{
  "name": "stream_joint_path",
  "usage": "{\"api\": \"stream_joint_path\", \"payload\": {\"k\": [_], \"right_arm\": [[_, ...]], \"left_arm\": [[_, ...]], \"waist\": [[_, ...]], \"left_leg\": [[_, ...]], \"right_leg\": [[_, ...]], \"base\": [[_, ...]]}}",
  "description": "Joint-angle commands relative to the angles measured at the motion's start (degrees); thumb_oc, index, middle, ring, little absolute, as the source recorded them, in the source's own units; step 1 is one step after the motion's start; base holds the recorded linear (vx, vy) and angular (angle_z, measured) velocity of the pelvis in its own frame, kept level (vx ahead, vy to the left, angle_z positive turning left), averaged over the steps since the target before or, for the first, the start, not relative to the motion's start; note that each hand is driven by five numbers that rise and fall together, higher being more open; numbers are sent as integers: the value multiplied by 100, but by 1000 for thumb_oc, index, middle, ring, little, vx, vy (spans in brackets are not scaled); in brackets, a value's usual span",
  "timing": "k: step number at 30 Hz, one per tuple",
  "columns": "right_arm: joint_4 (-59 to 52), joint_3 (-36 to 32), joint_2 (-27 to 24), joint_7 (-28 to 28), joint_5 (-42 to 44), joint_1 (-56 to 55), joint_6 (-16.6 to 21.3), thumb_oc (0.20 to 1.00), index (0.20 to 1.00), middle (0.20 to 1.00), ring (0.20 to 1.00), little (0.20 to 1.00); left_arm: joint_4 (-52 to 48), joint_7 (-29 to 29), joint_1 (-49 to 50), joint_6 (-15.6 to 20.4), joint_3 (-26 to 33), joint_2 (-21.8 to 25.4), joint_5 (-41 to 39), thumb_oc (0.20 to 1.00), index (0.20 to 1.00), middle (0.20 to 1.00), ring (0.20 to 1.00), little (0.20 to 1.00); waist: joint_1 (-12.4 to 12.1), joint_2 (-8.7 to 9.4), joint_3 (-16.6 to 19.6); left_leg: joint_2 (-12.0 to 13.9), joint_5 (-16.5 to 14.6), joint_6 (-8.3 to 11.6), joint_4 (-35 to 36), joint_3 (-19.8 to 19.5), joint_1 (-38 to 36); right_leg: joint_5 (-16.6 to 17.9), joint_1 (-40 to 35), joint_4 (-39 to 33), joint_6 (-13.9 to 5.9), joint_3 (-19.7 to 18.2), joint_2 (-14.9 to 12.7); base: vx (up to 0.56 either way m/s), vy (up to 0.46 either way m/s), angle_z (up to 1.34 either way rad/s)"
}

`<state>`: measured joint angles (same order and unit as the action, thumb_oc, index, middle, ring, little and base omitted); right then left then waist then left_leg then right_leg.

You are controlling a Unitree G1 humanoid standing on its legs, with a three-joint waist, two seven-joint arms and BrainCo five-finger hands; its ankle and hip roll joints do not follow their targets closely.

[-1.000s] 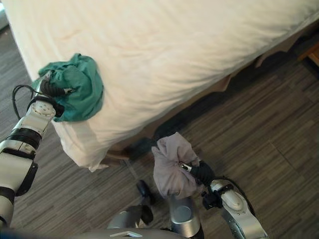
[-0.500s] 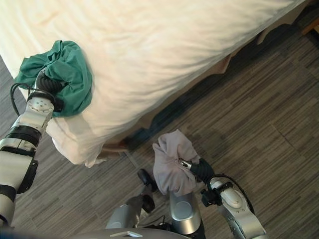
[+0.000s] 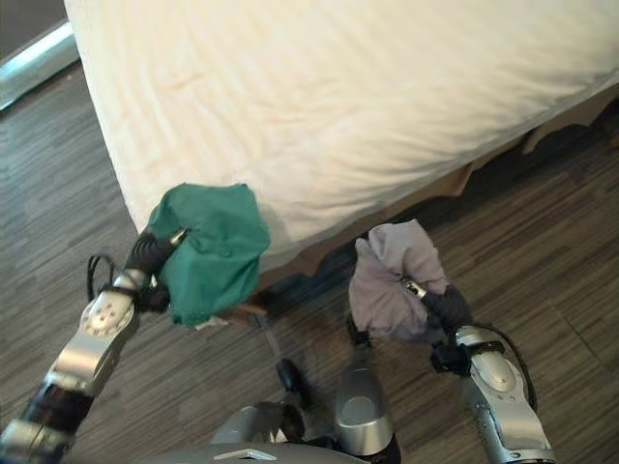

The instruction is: Pick up bed clothes into laundry basket.

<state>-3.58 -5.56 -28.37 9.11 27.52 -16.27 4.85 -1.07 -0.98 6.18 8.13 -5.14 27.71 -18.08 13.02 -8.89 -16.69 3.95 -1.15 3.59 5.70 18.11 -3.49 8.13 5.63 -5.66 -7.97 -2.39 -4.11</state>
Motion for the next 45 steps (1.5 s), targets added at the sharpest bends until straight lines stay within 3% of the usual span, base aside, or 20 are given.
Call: {"api": "stream_joint_path", "payload": {"k": [1, 5, 6, 19, 20, 22, 23, 24, 25, 27, 29, 32, 34, 35, 37, 39, 40, 41, 43, 45], "right_arm": [[-163, 194, 96, 45, 146, -173, 410, 200, 200, 200, 200, 200], [-247, 408, 132, 98, 218, -133, 383, 200, 200, 200, 200, 200], [739, 944, 758, 194, 1295, 1153, 322, 200, 200, 200, 200, 200], [238, 743, 664, 136, 1082, 962, 461, 200, 200, 200, 200, 200], [183, 807, 649, 100, 1119, 1093, 569, 200, 200, 200, 200, 200], [127, 865, 623, 48, 1128, 1196, 606, 200, 200, 200, 200, 200], [39, 934, 656, 69, 1442, 1384, 686, 200, 200, 200, 200, 200], [41, 933, 658, 70, 1444, 1389, 687, 200, 200, 200, 200, 200], [10, 971, 707, 102, 1659, 1488, 726, 200, 200, 200, 200, 200], [-122, 922, 735, 345, 1905, 1499, 660, 200, 200, 200, 200, 200], [-549, 554, 695, 576, 1771, 1106, 636, 200, 200, 200, 200, 200], [-500, 537, 845, 720, 2111, 1066, 692, 200, 200, 200, 200, 200], [-229, 693, 919, 705, 1821, 979, 667, 200, 200, 200, 200, 200], [83, 810, 756, 461, 943, 861, 536, 200, 200, 200, 200, 200], [702, 938, 515, 407, 0, 620, 234, 200, 200, 200, 200, 200], [2285, 858, 558, -616, -1542, 772, -143, 200, 200, 200, 200, 200], [2328, 868, 570, -632, -1551, 808, -117, 200, 200, 200, 200, 200], [2629, 889, 553, -824, -2095, 1036, -185, 200, 200, 200, 200, 200], [2426, 692, 631, -900, -1713, 974, -20, 200, 200, 200, 200, 200], [2282, 567, 680, -752, -1476, 767, 46, 200, 200, 200, 200, 200]], "left_arm": [[137, -226, 103, 175, 166, -124, -533, 200, 200, 200, 200, 200], [104, -268, 431, 83, -11, -532, -985, 200, 200, 200, 200, 200], [406, 648, 240, 441, 576, -658, -199, 200, 200, 200, 200, 200], [361, 578, 479, 342, 504, -816, -286, 200, 200, 200, 200, 200], [351, 688, 369, 403, 551, -735, -265, 200, 200, 200, 200, 200], [341, 771, 261, 456, 580, -670, -287, 200, 200, 200, 200, 200], [284, 966, 232, 528, 652, -749, -332, 200, 200, 200, 200, 200], [285, 967, 227, 528, 654, -747, -332, 200, 200, 200, 200, 200], [249, 1078, 238, 579, 718, -803, -331, 200, 200, 200, 200, 200], [227, 1021, 242, 619, 792, -819, -310, 200, 200, 200, 200, 200], [288, 741, 159, 652, 720, -638, -168, 200, 200, 200, 200, 200], [301, 772, 18, 676, 736, -434, -111, 200, 200, 200, 200, 200], [336, 730, -69, 670, 787, -206, 91, 200, 200, 200, 200, 200], [386, 716, -156, 645, 804, -138, 184, 200, 200, 200, 200, 200], [442, 747, -235, 631, 790, -173, 172, 200, 200, 200, 200, 200], [319, 978, -520, 485, 888, -238, 308, 200, 200, 200, 200, 200], [320, 985, -534, 484, 888, -235, 314, 200, 200, 200, 200, 200], [169, 1132, -558, 477, 1079, -261, 414, 200, 200, 200, 200, 200], [2, 1237, -465, 520, 1364, -332, 467, 200, 200, 200, 200, 200], [-38, 1226, -376, 519, 1419, -340, 528, 200, 200, 200, 200, 200]], "waist": [[-124, 460, 961], [-243, 602, 1116], [-649, 1013, 949], [-605, 1154, 1072], [-641, 1323, 886], [-706, 1429, 799], [-870, 1450, 773], [-866, 1465, 786], [-986, 1454, 819], [-993, 1455, 812], [-583, 1366, 780], [-566, 1442, 605], [-692, 1345, 440], [-693, 1326, 443], [-698, 1333, 500], [-955, 1220, 647], [-965, 1227, 634], [-1076, 1161, 762], [-1174, 1184, 876], [-1180, 1237, 915]], "left_leg": [[-66, 297, 44, -70, -105, -156], [-31, 268, 12, -70, -181, -294], [-22, 196, 32, -119, -878, -54], [119, 67, 52, -241, -787, -253], [303, -65, 145, -1339, -1050, 111], [326, -34, 235, -1834, -1415, 480], [55, -257, 219, -1956, -2540, 543], [41, -220, 222, -1937, -2540, 566], [-176, -289, 164, -2010, -3338, 583], [-440, -451, 146, -2008, -4006, 520], [-333, -639, -166, -1018, -3381, 154], [-374, -584, -274, -830, -2685, 41], [-222, -465, -261, -759, -2058, -32], [-173, -302, -260, -637, -1691, -35], [-119, -211, -280, -492, -1173, -108], [10, -162, -342, -590, -302, -37], [12, -156, -341, -598, -292, -31], [74, -298, -342, -606, 204, -136], [121, -335, -354, -638, 879, -186], [137, -373, -308, -696, 1121, -233]], "right_leg": [[-634, -428, 554, 71, -36, -5], [-694, -600, 579, 88, 23, 12], [-397, -426, 518, -162, -181, -371], [-450, -535, 350, -103, -385, -214], [-456, -486, 425, -4, -619, -49], [-395, -371, 465, 21, -842, 56], [-266, -319, 465, -90, -1408, 160], [-248, -291, 462, -93, -1412, 146], [-111, -179, 532, -177, -1867, 246], [51, -13, 604, -321, -2424, 332], [312, 504, 565, -618, -2575, 261], [713, 872, 444, -693, -2402, 303], [356, 1037, 775, -468, -827, 22], [158, 967, 1111, -361, -362, -39], [-125, 698, 1494, -220, -36, -41], [-611, 127, 2010, -14, 1445, -528], [-600, 131, 2005, -7, 1439, -525], [-802, -204, 2180, -83, 2104, -799], [-766, -458, 2242, -171, 2804, -1018], [-685, -400, 1996, -233, 2791, -954]], "base": [[28, -21, -4], [2, -5, 2], [0, 0, 0], [24, -30, -2], [-93, -214, -9], [-83, -83, -63], [-6, 52, -131], [49, 115, -175], [29, 125, -162], [-75, 338, -153], [-194, 537, -221], [-223, 266, -225], [-260, 153, -214], [-280, 189, -276], [-296, 171, -255], [-329, 130, -186], [-179, 86, -208], [-126, 41, -250], [-132, -19, -227], [-15, -143, -219]]}}
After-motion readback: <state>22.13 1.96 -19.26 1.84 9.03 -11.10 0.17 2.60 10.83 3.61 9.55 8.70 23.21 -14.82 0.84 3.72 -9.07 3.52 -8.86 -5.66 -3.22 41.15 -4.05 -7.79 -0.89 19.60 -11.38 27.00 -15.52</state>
